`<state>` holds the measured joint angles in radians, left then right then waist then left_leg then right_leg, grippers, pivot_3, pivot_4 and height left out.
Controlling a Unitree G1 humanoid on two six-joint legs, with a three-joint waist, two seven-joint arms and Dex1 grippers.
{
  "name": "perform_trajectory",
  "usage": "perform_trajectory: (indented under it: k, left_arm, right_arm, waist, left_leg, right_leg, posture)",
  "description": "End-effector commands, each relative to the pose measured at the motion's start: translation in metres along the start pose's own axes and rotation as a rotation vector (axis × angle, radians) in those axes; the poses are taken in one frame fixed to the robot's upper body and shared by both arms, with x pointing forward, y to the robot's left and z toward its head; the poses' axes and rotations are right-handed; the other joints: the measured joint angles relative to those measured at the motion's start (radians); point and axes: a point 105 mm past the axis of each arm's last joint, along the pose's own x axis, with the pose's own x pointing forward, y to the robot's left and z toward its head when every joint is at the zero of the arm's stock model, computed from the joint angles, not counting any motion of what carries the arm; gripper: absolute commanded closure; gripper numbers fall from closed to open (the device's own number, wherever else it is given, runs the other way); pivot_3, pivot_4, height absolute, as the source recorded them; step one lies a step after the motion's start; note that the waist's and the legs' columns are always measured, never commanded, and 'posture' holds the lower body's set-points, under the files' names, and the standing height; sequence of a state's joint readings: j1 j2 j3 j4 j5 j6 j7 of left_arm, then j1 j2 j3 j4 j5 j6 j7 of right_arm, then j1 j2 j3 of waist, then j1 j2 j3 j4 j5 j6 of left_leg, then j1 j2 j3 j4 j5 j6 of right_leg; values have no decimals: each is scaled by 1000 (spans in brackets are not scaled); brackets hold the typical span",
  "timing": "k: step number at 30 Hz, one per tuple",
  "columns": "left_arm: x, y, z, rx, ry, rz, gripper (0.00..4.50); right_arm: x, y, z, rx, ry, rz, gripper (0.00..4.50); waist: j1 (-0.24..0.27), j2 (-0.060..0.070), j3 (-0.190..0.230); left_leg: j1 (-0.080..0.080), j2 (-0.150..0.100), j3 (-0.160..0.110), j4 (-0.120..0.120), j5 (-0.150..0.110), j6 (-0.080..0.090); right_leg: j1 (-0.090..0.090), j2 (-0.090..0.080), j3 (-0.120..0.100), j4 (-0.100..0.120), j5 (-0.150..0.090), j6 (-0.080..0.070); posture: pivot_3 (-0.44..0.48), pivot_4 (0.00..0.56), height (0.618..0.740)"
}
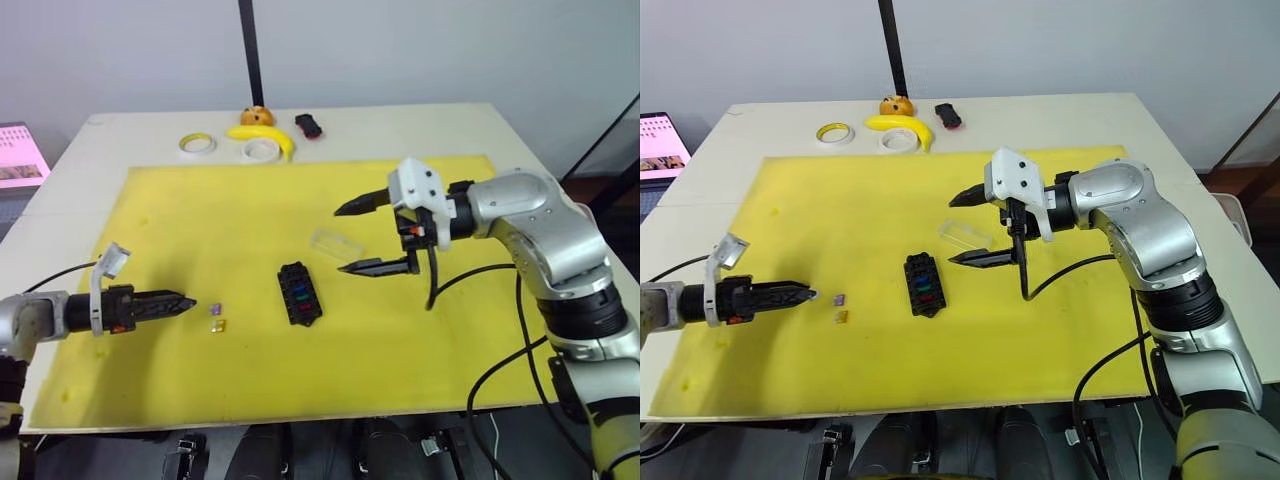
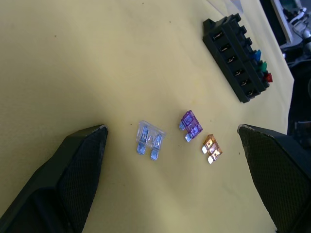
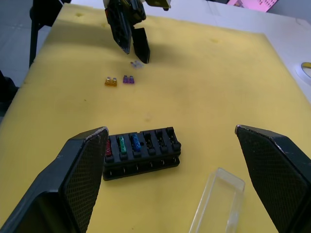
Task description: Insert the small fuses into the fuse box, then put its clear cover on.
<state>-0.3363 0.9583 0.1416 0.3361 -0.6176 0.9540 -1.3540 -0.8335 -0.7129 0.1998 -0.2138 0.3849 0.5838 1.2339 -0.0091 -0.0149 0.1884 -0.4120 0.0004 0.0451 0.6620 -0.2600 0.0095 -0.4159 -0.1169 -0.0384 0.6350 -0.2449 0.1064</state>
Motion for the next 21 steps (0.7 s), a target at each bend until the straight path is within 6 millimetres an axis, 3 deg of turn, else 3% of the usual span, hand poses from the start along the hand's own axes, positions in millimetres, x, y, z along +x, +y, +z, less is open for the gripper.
perform_trajectory:
  k: [1, 21]
  left_arm:
    - [10, -2, -8, -25, 33, -32, 0]
    - [14, -9, -12, -66, 36, -62, 0]
  right_arm:
    - [-3, -2, 12, -71, 2, -22, 73]
    - [2, -9, 0, -84, 40, -58, 73]
  waist:
    - [0, 0, 0]
    - [-1, 0, 0]
  left_leg:
    - [0, 0, 0, 0, 0, 0]
    - [0, -1, 0, 0, -1, 1]
  right_leg:
    - [0, 0, 0, 0, 0, 0]
    - [1, -2, 0, -1, 0, 0]
  posture:
    - [0, 150, 740]
    - [0, 150, 740]
